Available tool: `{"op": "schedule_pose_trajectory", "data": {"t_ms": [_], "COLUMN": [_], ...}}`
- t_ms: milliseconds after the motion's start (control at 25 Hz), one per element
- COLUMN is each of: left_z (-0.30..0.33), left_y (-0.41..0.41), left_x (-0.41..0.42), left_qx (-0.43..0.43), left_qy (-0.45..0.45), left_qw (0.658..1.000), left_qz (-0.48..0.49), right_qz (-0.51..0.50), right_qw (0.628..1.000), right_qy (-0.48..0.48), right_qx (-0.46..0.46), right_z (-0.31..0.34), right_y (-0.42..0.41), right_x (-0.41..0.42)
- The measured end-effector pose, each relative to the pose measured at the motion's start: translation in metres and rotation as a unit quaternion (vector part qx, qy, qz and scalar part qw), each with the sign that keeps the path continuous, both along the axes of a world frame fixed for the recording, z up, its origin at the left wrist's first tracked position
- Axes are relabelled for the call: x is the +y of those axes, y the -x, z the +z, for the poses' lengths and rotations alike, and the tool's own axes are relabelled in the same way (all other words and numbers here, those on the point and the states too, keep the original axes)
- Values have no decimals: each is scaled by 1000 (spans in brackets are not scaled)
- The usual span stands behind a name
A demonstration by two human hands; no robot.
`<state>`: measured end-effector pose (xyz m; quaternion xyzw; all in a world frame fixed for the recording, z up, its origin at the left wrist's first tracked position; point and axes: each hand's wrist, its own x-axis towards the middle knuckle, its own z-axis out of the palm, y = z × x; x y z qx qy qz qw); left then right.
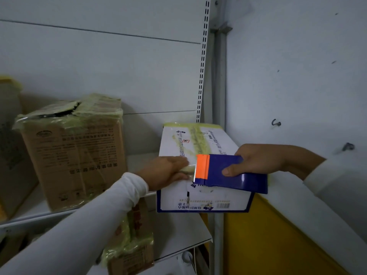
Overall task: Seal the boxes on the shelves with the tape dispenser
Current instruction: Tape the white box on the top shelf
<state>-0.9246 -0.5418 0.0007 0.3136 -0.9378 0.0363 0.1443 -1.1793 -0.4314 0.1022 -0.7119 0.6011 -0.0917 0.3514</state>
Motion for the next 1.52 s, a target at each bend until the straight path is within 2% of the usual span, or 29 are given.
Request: {"op": "schedule_pose_trajectory", "data": {"t_ms": [200,320,400,480,560,640,960,1080,1200,1280,1360,1520], "left_z": [0,8,17,20,15,7,5,10,17,14,6,-1], "left_y": [-24,-30,-20,5,38,59,32,34,58,89,113,112], "left_x": [-10,-6,3,14,24,28,12,16,29,42,49,40], "left_qx": [2,-35,-44,-15,-18,-53,-50,-65,-55,-43,-71,-70], "left_qy": [-35,-44,-2,88,118,81,72,67,127,167,164,149], "left_qw": [999,998,998,994,993,995,995,995,990,985,981,984], "left_qz": [-12,2,42,57,13,-23,-57,-29,14,-30,-75,-74], "right_qz": [-20,-48,-55,-55,-53,-50,-37,-50,-62,-62,-65,-42], "right_qw": [1000,998,997,997,997,998,997,997,995,996,997,998], "right_qy": [-18,-16,5,17,11,0,-6,11,41,40,39,45], "right_qx": [17,36,49,52,49,43,61,56,67,52,34,24], "right_z": [6,3,-4,-7,-5,-7,-9,-22,-32,-33,-36,-42], "right_y": [40,57,56,53,53,55,104,114,110,112,115,122], "right_x": [28,36,32,26,23,22,51,55,47,48,50,58]}}
